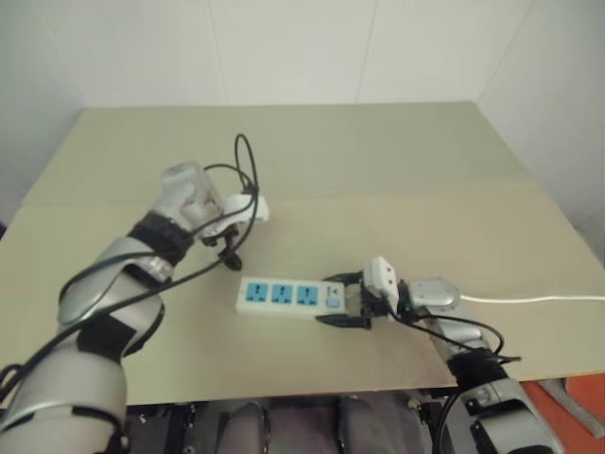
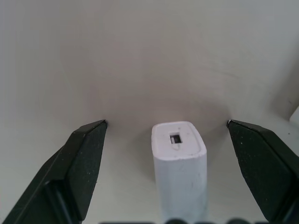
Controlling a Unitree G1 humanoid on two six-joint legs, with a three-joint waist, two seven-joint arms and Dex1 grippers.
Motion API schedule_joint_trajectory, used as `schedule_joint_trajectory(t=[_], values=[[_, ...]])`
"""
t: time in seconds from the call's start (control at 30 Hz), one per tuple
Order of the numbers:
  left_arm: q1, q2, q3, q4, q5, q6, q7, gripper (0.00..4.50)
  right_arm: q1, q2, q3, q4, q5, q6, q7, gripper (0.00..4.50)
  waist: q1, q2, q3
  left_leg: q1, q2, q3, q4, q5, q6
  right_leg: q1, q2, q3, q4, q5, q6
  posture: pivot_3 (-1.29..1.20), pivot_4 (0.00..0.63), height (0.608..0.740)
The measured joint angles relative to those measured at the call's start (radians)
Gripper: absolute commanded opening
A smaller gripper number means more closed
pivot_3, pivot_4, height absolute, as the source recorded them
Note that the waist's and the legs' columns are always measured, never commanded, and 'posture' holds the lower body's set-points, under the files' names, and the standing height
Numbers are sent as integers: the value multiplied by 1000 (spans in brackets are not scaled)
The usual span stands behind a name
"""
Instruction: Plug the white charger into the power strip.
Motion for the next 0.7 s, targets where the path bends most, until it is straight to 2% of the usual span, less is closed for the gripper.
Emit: schedule_joint_trajectory(t=[0.07, 0.17, 0.47, 0.7], values=[[0, -8, 5, 4, 9, 5, 2, 4500, 8, 0, 0, -9, 0, 2, -7, 3436, 0, 0, 0, 0, 0, 0, 0, 0, 0, 0, 0, 0, 0, 0, 0, 0, 150, 740], [1, -9, 5, 3, 22, 7, -9, 3878, 16, -1, 0, -20, 0, 6, -14, 3437, 0, 0, 0, 1, 0, 0, 0, 0, 0, 1, 0, 0, 0, 0, 0, 0, 150, 740], [6, -7, 5, -8, 56, 2, -50, 1075, 29, -1, 0, -38, 0, 17, -28, 3437, -2, 0, 0, 1, 0, 0, 0, 0, 0, 1, 0, 0, 0, 0, 0, 0, 150, 740], [19, 12, 24, -26, 56, -1, -73, 1024, 29, 3, 1, -34, -3, 17, -42, 3437, -4, 0, 0, 0, 0, 0, 0, 0, 0, 0, 0, 0, 0, 0, 0, 0, 150, 740]])
